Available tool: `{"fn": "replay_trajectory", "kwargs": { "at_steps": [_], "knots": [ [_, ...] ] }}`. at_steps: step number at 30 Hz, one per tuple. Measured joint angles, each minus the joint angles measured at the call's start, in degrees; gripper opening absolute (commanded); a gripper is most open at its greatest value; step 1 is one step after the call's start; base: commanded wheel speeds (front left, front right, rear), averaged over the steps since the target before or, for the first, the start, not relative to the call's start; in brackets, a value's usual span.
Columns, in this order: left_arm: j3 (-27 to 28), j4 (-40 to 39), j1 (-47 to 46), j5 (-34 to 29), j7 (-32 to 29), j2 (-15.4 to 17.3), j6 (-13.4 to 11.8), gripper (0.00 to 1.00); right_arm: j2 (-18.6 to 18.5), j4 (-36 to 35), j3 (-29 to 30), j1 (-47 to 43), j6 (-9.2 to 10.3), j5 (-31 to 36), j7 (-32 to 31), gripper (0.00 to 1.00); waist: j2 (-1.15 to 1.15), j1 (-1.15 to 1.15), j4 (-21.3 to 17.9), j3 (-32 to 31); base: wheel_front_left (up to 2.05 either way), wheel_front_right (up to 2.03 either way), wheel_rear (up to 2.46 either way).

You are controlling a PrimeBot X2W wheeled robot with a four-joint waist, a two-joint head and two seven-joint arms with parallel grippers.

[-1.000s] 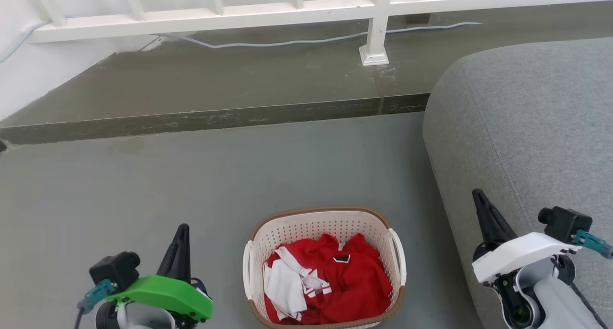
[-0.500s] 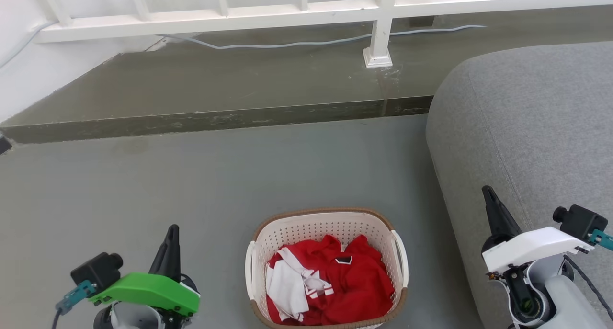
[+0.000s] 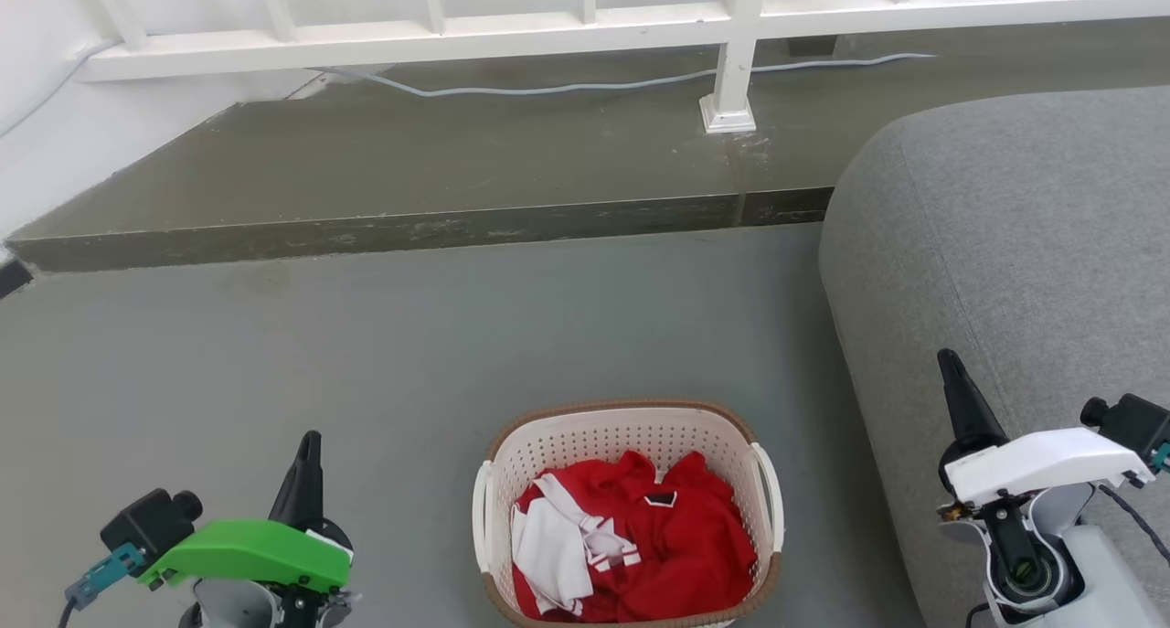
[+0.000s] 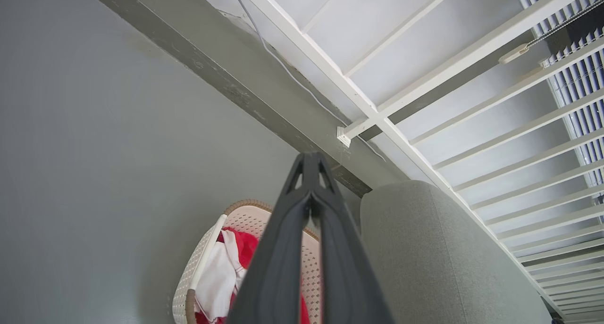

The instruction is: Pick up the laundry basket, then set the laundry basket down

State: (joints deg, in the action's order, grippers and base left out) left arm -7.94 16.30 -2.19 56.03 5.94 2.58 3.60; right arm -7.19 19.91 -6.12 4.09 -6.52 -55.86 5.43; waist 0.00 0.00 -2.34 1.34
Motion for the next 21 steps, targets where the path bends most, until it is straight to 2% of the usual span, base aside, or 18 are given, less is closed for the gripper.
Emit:
{"fn": "replay_trajectory", "kwargs": {
  "at_steps": [21],
  "knots": [
    [4.01, -0.02, -0.13, 13.44, -4.23, 0.03, 1.42, 0.0, 1.75, -1.1, 4.87, 0.01, -0.02, -13.16, -4.24, 0.0, 0.0, 0.0, 0.86, -0.44, 0.0, 0.0, 0.0]
  ]
}}
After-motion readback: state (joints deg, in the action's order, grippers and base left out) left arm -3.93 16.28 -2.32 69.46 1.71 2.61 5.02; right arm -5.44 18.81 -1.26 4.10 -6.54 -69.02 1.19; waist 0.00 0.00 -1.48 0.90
